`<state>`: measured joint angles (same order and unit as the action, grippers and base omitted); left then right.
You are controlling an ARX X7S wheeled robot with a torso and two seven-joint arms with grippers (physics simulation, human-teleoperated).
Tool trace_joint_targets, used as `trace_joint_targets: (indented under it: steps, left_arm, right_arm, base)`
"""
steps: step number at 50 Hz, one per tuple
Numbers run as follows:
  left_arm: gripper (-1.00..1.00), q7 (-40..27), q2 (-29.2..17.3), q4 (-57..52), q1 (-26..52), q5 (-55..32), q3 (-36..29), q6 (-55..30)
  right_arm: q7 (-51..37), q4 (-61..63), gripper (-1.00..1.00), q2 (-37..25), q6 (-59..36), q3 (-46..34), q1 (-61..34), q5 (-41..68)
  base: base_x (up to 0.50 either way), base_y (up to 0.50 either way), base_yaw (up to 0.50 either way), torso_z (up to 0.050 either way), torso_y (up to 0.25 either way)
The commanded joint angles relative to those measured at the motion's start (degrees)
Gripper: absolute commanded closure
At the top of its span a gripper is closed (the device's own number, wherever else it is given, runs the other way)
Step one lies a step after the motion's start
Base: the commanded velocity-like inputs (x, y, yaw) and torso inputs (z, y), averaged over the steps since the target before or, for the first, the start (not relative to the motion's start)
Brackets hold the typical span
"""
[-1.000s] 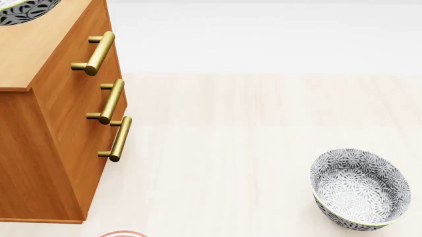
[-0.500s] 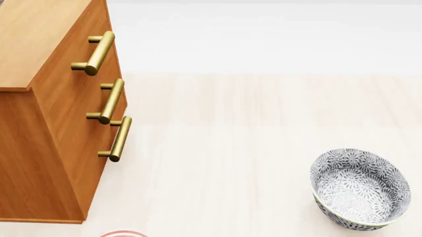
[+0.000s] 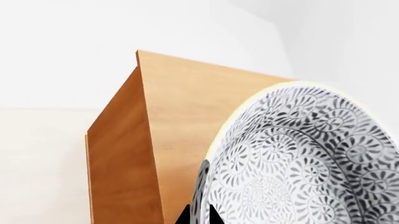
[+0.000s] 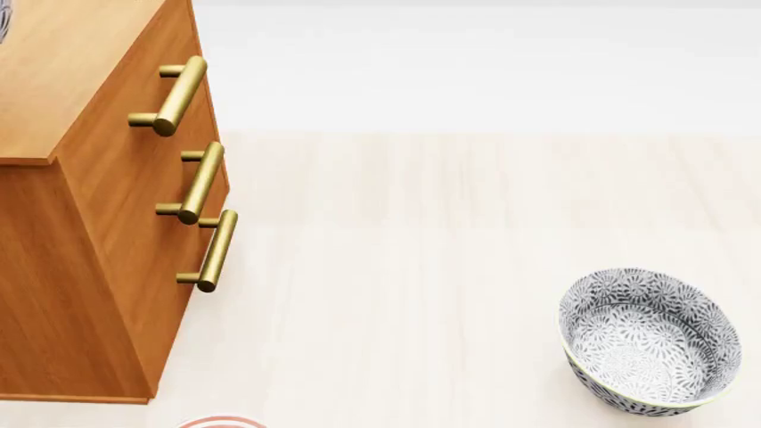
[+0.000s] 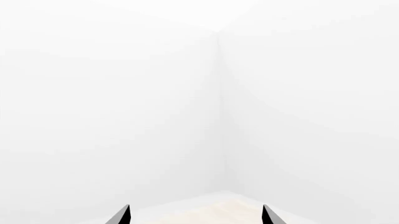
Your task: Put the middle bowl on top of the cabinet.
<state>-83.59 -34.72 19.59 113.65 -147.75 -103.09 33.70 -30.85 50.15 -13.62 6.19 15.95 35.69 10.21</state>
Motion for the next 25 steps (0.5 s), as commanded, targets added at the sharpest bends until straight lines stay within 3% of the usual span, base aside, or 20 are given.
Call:
trace_joint_targets:
  steps: [1,25]
  left_arm:
    - [1.0,0.53,0.31,2.18,-0.76,0.66,-0.78,-0.05]
    - [1.0,3.37,1.59,7.77,-4.21,-0.81,-0.27,-1.38]
  right_arm:
    - [-0.09,0.04,-1.0,-0.17,0.49,0.16,0.46,0.18]
    - [-0.63,0.37,-1.0,-0.42,0.13,-0.72,0.02,-0.63]
  base:
    - [0.0,0.0,0.0,0.0,0.0]
    - [0.0,0.0,0.0,0.0,0.0]
